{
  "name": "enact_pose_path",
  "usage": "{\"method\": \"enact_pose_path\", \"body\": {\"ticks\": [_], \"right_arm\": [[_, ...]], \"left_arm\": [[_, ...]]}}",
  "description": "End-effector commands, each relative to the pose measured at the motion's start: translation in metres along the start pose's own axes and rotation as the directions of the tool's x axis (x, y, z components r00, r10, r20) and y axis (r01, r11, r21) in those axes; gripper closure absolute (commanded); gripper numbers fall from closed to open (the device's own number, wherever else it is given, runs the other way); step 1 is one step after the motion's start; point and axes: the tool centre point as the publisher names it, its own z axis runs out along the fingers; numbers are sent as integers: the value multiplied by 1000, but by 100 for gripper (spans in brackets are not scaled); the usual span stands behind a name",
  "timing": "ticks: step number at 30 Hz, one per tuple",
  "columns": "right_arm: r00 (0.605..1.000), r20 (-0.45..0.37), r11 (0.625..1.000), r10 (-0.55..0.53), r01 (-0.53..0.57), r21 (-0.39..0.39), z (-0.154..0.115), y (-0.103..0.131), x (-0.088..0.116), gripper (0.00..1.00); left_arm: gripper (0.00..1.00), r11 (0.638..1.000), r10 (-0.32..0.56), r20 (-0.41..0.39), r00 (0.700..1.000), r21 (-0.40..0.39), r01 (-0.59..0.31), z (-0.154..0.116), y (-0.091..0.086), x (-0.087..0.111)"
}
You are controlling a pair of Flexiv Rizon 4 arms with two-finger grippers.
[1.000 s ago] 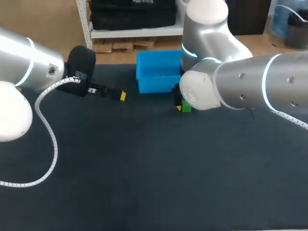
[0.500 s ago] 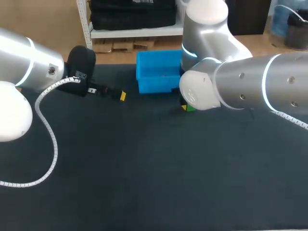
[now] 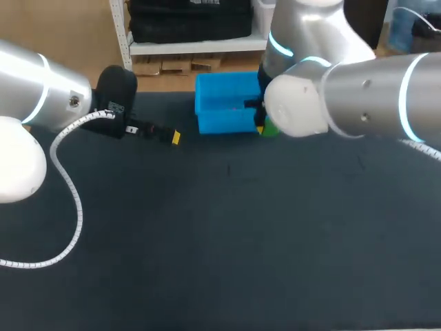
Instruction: Use the left arm to pick the red cube and place it into the blue plastic box first, then use the right arm to grasp the green cube and put it into the same blue plastic box after the first action is fully finished.
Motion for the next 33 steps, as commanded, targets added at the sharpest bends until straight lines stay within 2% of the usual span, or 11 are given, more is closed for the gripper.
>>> {"method": "enact_pose_path", "body": {"ticks": [1,5,11,15,17,22,25,33], "right_arm": [[996,87,1000,-5,8,-30,-51,-4,15,100],[990,143,998,-12,20,-54,-75,0,15,100],[985,170,997,-15,27,-70,-84,2,20,100],[973,232,994,-8,33,-101,-86,4,22,100],[956,293,995,-24,51,-85,-86,4,21,100],[922,386,991,-13,63,-118,-85,4,17,100],[914,406,990,-14,71,-124,-85,8,16,100],[918,397,988,-20,80,-135,-81,14,18,100]], "left_arm": [[0,1000,2,5,1000,7,-2,0,2,1],[0,1000,2,5,1000,7,-2,0,2,1],[0,1000,2,5,1000,7,-2,0,2,1],[0,1000,2,5,1000,7,-2,0,2,1],[0,1000,2,5,1000,7,-2,0,2,1],[0,1000,2,5,1000,7,-2,0,2,1],[0,1000,2,5,1000,7,-2,0,2,1],[0,1000,2,5,1000,7,-2,0,2,1]]}}
